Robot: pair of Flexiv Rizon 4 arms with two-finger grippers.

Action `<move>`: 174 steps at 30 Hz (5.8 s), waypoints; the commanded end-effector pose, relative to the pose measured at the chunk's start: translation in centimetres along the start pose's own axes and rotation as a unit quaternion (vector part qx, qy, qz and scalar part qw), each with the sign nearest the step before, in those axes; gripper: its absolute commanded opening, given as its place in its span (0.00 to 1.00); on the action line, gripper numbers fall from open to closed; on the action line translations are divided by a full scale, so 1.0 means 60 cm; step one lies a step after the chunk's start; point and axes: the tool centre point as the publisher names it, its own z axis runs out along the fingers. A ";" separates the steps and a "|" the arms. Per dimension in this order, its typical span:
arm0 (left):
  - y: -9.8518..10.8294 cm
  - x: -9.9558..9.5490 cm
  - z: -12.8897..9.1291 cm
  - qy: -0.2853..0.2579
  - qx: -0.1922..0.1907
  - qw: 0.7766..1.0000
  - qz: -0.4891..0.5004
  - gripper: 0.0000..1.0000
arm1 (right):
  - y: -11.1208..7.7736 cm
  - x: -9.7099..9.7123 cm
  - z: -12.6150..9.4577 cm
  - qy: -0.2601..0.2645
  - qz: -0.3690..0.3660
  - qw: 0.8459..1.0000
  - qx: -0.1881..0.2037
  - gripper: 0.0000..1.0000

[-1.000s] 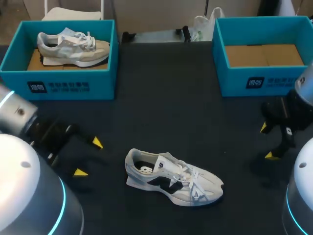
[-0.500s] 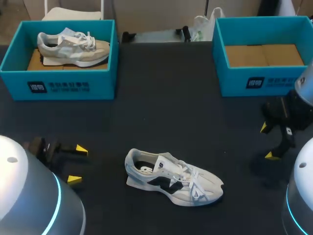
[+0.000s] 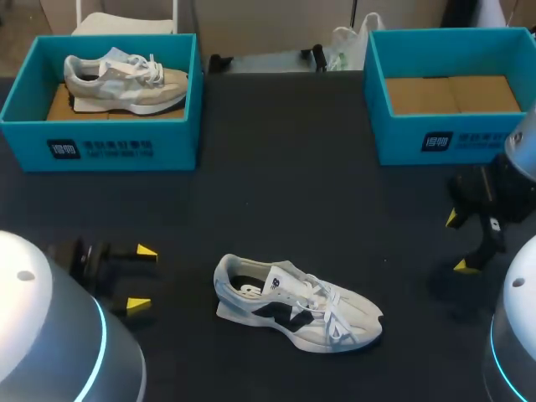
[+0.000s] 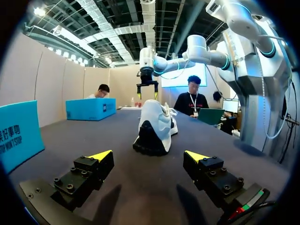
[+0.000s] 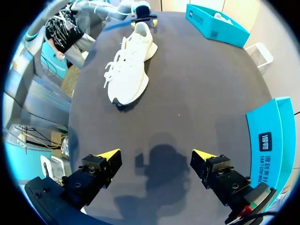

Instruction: Take the shoe out of the shoebox, open the shoe tongue, remove and reinsert the insole, then place the shoe into the shoebox

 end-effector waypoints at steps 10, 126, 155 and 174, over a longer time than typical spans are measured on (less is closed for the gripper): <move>0.007 -0.002 0.069 0.048 -0.001 0.999 -0.006 1.00 | 0.001 0.002 0.001 -0.001 0.000 1.000 0.002 1.00; -0.004 0.031 0.285 0.134 0.008 0.991 -0.002 0.00 | 0.001 0.002 0.001 -0.001 0.000 1.000 0.002 1.00; -0.003 -0.045 0.269 0.049 0.035 0.998 -0.023 0.00 | 0.001 0.002 0.001 -0.001 0.000 1.000 0.002 1.00; -0.003 -0.045 0.269 0.049 0.035 0.998 -0.023 0.00 | 0.072 -0.033 -0.100 -0.086 0.092 0.984 0.127 1.00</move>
